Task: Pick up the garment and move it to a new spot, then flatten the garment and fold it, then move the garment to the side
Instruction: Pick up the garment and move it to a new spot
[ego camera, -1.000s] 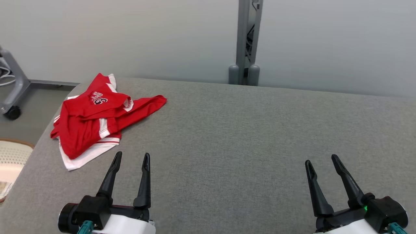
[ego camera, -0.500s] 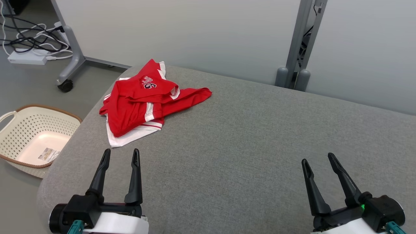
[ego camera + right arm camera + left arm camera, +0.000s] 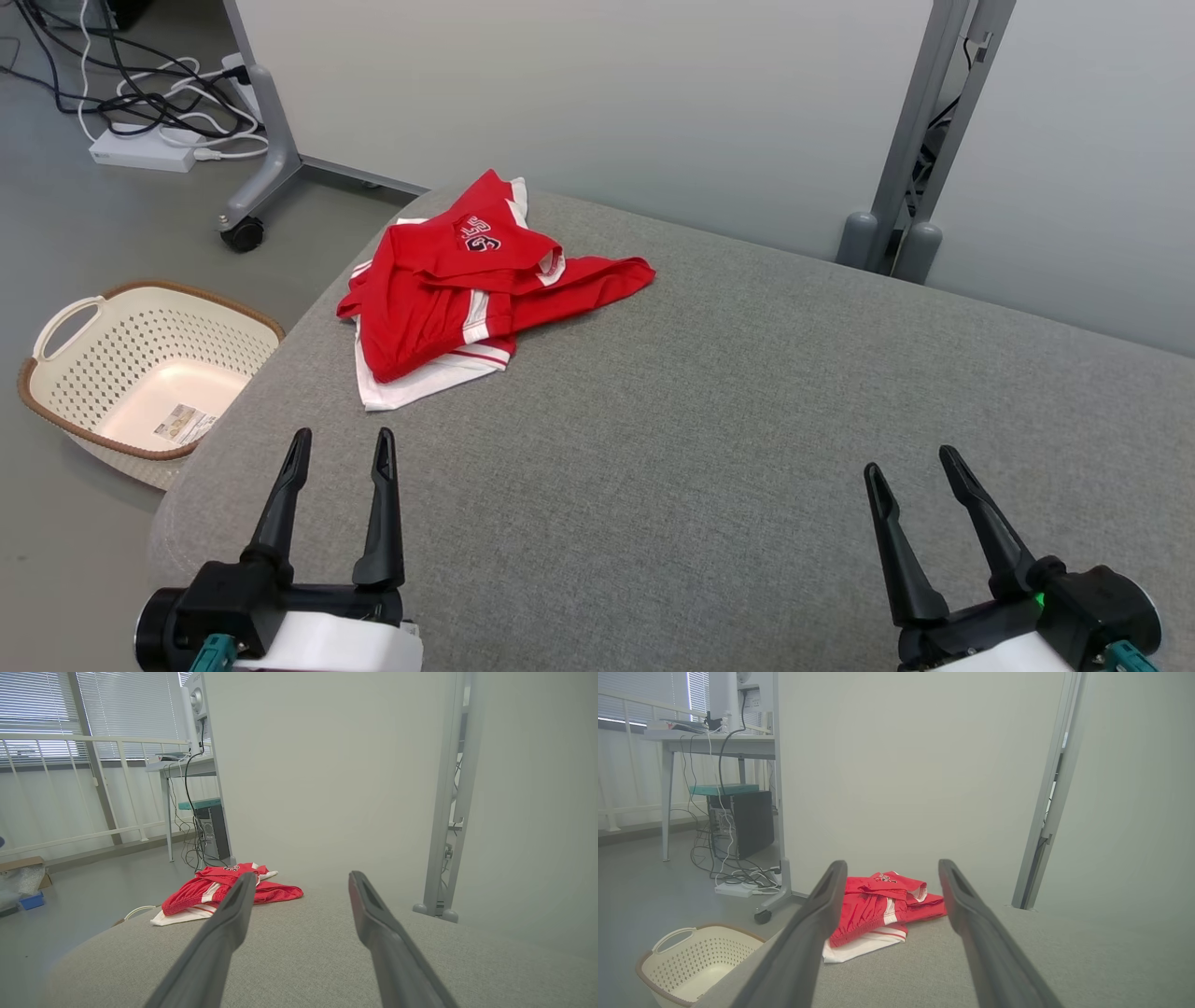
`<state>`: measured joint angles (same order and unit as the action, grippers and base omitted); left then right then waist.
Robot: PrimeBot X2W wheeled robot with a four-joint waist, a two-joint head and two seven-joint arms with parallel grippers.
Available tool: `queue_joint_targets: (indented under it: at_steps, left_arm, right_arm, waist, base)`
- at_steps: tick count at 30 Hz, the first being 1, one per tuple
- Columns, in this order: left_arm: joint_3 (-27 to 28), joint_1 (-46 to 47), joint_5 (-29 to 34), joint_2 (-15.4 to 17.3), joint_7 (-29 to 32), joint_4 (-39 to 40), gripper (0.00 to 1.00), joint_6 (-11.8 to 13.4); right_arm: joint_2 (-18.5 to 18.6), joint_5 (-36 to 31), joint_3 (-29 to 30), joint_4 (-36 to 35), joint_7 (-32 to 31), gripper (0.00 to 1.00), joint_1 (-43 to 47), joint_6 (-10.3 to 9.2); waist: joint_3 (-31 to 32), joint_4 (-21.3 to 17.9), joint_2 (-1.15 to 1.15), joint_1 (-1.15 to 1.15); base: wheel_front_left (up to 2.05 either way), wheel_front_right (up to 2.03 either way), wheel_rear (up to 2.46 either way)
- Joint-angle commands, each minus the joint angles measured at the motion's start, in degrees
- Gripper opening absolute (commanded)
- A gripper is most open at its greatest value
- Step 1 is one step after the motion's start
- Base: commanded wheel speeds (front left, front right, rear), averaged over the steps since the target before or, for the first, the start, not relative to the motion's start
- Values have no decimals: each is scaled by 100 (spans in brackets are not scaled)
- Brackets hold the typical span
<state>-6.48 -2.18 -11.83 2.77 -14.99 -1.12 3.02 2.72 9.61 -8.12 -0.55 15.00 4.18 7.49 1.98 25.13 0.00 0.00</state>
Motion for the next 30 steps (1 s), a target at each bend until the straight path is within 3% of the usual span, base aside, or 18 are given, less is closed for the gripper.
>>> queue_joint_targets:
  at_steps: [1,6,14,21,27,30]
  left_arm:
    - [27,-54,56,22,-23,15,100,-2]
    - [142,-46,-269,23,-23,-59,100,95]
    - [313,477,-644,20,-23,-353,100,-28]
    - [388,1493,-1384,23,-24,-1027,100,-83]
    - [387,2600,-1399,23,-23,-1910,100,-115]
    - [428,3178,-1448,26,-23,-2339,100,-6]
  right_arm:
    - [33,-14,4,8,32,100,41,1]
    - [33,-32,-52,-38,32,100,47,1]
    - [142,-157,-141,-93,32,100,-106,1]
    - [439,-208,-226,-158,32,100,-413,1]
    - [702,-232,-281,-241,32,100,-772,1]
    - [815,-239,-319,-312,32,100,-951,1]
  waist:
    - [8,7,0,0]
    - [-18,-3,0,0]
    - [-411,-132,0,0]
    - [-1119,-340,0,0]
    - [-1765,-548,0,0]
    - [-2075,-644,0,0]
  base:
    - [0,0,0]
    - [0,0,0]
    - [0,0,0]
    - [0,0,0]
    - [0,0,0]
    - [0,0,0]
